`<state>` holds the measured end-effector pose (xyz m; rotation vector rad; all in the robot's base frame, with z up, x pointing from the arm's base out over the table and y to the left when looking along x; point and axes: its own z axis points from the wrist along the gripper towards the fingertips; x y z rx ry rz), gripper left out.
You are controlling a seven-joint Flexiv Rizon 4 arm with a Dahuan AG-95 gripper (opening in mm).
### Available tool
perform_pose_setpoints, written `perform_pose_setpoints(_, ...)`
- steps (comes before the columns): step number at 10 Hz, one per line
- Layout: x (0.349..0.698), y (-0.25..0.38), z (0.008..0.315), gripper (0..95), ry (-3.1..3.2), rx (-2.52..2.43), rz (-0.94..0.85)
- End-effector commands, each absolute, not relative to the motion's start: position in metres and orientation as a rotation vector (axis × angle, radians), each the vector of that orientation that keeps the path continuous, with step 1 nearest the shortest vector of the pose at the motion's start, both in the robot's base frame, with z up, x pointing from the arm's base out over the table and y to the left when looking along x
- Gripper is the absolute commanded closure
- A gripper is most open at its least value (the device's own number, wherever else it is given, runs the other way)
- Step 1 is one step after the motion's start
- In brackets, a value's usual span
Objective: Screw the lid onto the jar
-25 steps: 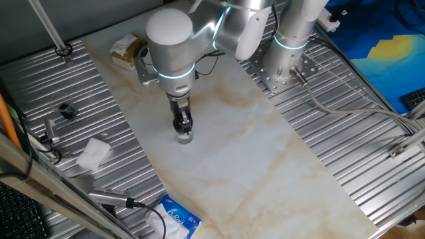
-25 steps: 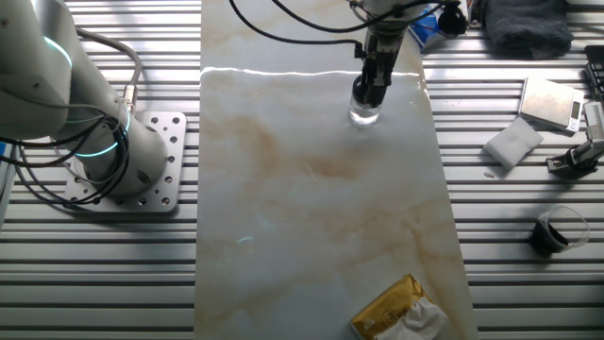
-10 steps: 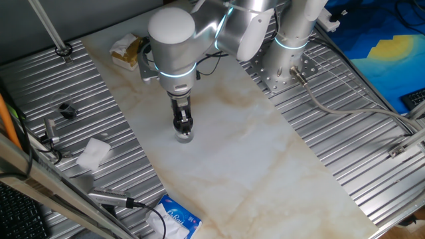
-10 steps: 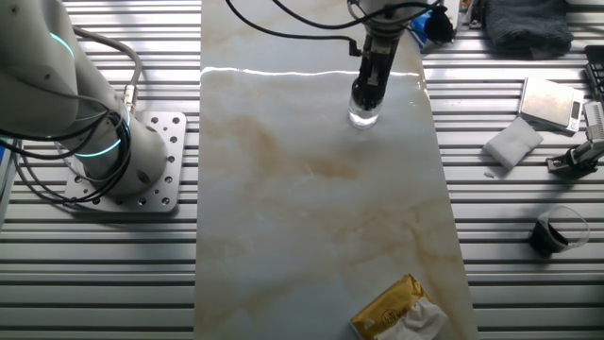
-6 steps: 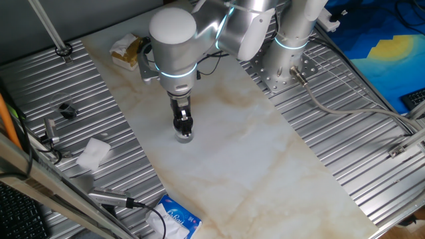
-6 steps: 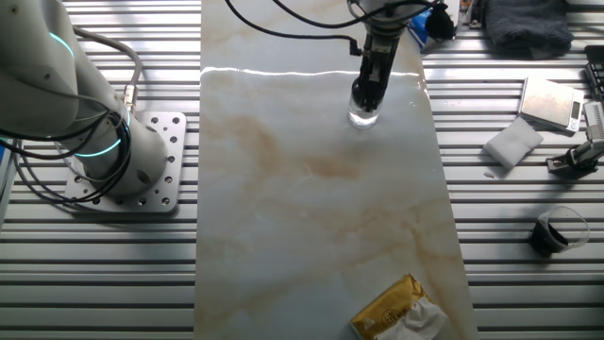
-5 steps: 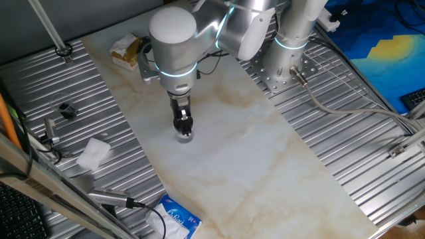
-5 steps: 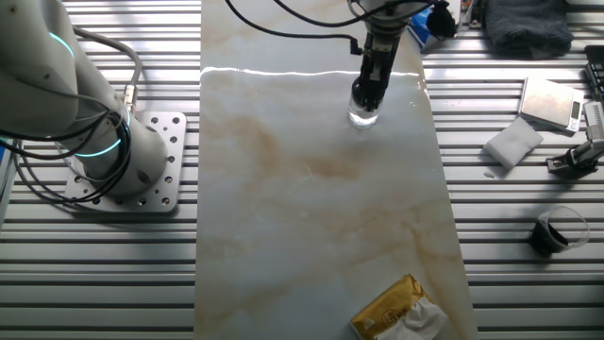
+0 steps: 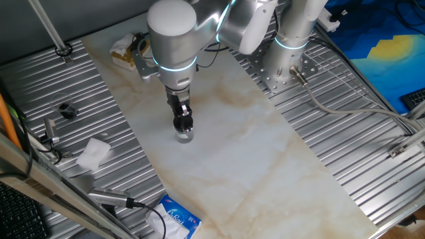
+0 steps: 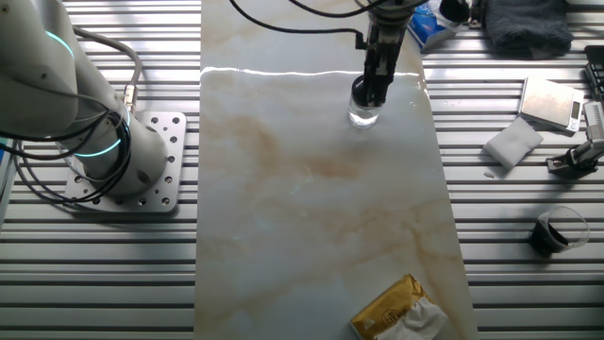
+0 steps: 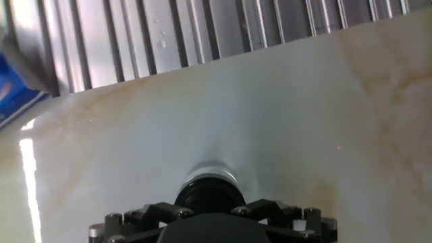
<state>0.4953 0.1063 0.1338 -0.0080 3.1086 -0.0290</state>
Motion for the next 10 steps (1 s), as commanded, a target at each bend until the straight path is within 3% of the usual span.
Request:
perform_pose_setpoints(1,0.501,0.116,0.161,95.0,3.112,-0.186,-0.076)
perform_pose_setpoints(10,0.500,0.156,0.229,95.0,3.106,-0.571,-0.179)
